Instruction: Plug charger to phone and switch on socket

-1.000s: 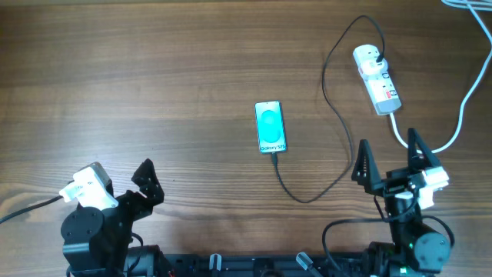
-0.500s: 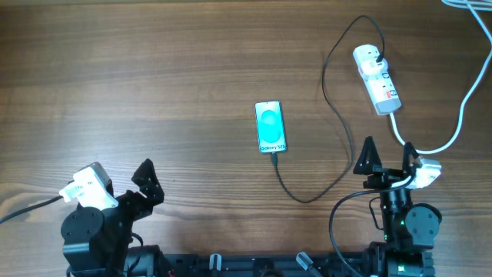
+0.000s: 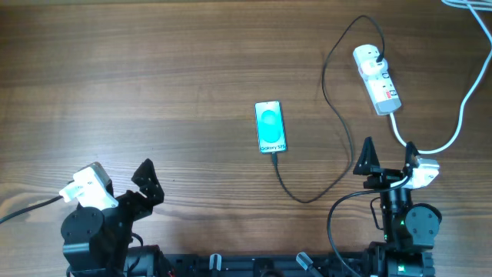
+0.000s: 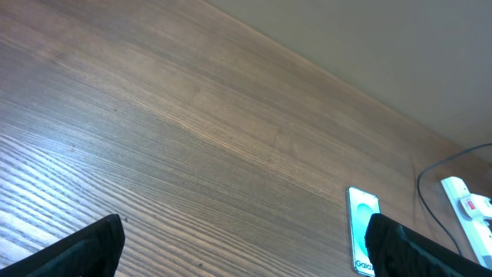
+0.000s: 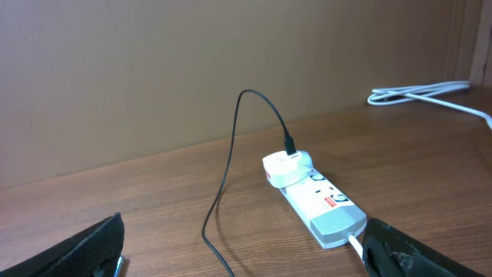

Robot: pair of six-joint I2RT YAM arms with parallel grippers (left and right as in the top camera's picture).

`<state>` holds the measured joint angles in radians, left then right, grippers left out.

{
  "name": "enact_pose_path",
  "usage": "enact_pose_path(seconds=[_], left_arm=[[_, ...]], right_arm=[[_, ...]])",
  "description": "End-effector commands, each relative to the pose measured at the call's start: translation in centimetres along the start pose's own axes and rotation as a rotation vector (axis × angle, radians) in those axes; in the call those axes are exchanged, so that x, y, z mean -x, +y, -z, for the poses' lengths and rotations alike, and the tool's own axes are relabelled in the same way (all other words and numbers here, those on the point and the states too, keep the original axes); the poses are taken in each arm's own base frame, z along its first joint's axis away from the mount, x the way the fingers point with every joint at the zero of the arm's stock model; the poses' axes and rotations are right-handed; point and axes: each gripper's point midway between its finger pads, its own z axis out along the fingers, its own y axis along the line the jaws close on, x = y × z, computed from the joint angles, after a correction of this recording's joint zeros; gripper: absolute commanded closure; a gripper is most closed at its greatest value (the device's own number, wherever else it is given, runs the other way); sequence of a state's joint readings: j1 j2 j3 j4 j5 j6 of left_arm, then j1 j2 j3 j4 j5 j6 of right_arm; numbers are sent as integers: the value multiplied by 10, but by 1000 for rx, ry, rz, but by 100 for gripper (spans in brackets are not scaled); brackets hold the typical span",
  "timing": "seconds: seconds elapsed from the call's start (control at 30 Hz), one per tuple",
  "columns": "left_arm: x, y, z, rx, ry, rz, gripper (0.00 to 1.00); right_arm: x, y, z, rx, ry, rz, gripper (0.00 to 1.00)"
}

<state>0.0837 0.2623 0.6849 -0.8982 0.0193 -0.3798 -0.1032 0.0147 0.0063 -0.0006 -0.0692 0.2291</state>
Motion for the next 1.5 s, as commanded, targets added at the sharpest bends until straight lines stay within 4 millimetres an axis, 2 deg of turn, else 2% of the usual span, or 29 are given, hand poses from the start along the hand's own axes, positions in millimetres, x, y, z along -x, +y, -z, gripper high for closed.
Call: enact_pose_path(seconds=[0.0, 0.2, 0.37, 0.53, 0.63, 0.8, 1.03, 1.47], left_arm=[[1, 3, 0, 15, -11, -10, 0], [0, 4, 0, 15, -11, -10, 0], [-17, 10, -9, 2, -15, -14, 0], [-12, -14, -27, -207, -210, -74, 0], [-10, -22, -42, -268, -268, -123, 0], [-15, -14, -60, -240, -320, -175, 0], [-34, 0, -86, -214, -343, -173, 0], [-34, 3, -88, -177, -364, -292, 0]], right_arm=[[3, -2, 1, -13, -14, 18, 0], [3, -2, 1, -13, -14, 18, 0], [3, -2, 1, -13, -14, 18, 1], [3, -2, 1, -13, -14, 18, 0], [3, -2, 1, -13, -14, 18, 0], [3, -2, 1, -13, -14, 18, 0], [3, -2, 1, -13, -14, 18, 0], [3, -2, 1, -13, -14, 18, 0]])
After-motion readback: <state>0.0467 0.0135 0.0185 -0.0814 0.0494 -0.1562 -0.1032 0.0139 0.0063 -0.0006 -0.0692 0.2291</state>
